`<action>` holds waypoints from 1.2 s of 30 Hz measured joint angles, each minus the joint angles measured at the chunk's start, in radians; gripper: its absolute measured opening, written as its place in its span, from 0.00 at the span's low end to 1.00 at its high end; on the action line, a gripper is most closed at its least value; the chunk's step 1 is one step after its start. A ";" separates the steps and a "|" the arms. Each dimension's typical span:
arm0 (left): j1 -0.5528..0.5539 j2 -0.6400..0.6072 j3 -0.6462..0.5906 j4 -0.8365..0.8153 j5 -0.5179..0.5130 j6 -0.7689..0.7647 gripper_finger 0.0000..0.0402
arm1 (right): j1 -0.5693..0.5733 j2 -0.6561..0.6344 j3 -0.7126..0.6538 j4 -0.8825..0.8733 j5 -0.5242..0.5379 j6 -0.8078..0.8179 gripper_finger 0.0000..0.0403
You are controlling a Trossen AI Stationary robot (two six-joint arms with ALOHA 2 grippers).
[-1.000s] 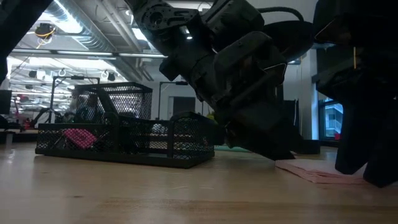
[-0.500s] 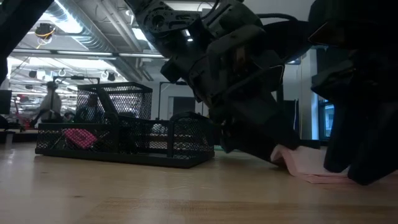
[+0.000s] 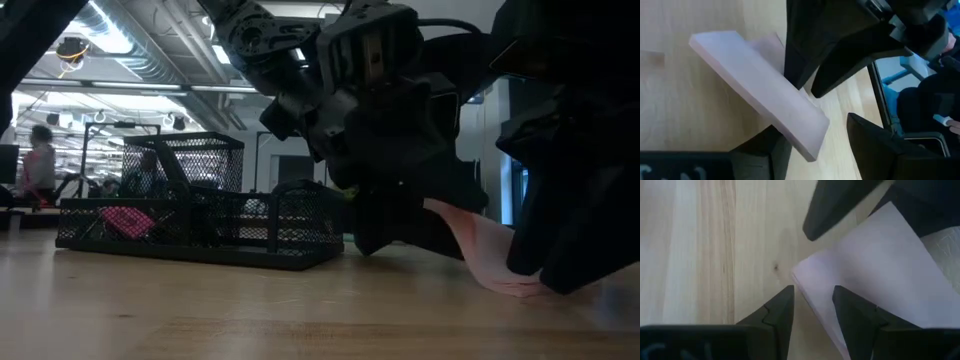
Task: Pick and place office supplies into organizer
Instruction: Put the sticky notes into the desk organizer
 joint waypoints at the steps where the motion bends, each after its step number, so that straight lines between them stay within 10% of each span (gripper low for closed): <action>1: -0.001 0.000 0.000 0.002 -0.003 0.000 0.43 | 0.000 0.000 0.000 0.001 0.000 0.000 0.36; 23: 0.027 0.000 0.002 0.056 -0.105 -0.088 0.31 | 0.000 0.001 -0.001 0.013 -0.006 -0.001 0.36; 36: 0.039 -0.001 0.002 0.055 -0.105 -0.049 0.03 | 0.002 0.001 -0.001 0.032 -0.012 0.001 0.36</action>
